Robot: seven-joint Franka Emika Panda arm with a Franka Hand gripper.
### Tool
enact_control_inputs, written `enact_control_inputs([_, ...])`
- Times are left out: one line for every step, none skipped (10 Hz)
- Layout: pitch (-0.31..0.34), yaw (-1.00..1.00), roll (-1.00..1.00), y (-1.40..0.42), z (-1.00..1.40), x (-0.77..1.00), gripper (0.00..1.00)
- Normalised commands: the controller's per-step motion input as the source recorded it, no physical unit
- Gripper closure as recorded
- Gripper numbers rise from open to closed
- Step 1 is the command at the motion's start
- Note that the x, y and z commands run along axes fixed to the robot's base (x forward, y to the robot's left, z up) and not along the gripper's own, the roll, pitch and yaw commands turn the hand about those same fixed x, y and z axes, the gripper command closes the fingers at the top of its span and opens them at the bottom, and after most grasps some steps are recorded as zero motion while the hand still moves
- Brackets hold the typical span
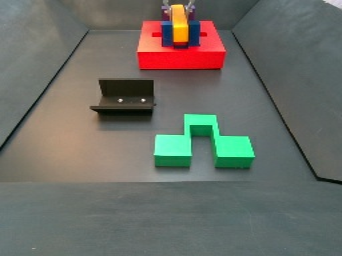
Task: Pick up the yellow object. Move up. Move to above the board. Insert the yellow object.
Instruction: Insert the yellow object.
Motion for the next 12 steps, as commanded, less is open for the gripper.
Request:
enact_control_inputs([0.000,0.00,0.14,0.00,-0.24,0.07,1.00])
enact_control_inputs([0.000,0.00,0.11,0.00,-0.17,0.05,1.00])
enact_control_inputs([0.000,0.00,0.07,0.00,-0.17,0.02,1.00])
enact_control_inputs([0.000,0.00,0.04,0.00,-0.23,0.00,1.00])
enact_control_inputs([0.000,0.00,0.00,-0.01,-0.25,0.00,1.00])
enact_control_inputs([0.000,0.00,-0.02,-0.03,-0.21,0.00,1.00])
enact_control_inputs([0.000,0.00,-0.03,-0.05,-0.19,0.00,1.00])
enact_control_inputs([0.000,0.00,-0.02,-0.11,-0.18,0.00,1.00])
enact_control_inputs([0.000,0.05,-0.01,-0.20,-0.07,0.00,1.00])
enact_control_inputs([0.000,0.05,0.00,-0.21,-0.10,0.00,1.00])
enact_control_inputs([-0.004,0.01,0.00,-0.11,-0.13,0.00,1.00])
enact_control_inputs([-0.004,0.00,0.00,-0.01,-0.21,0.00,1.00])
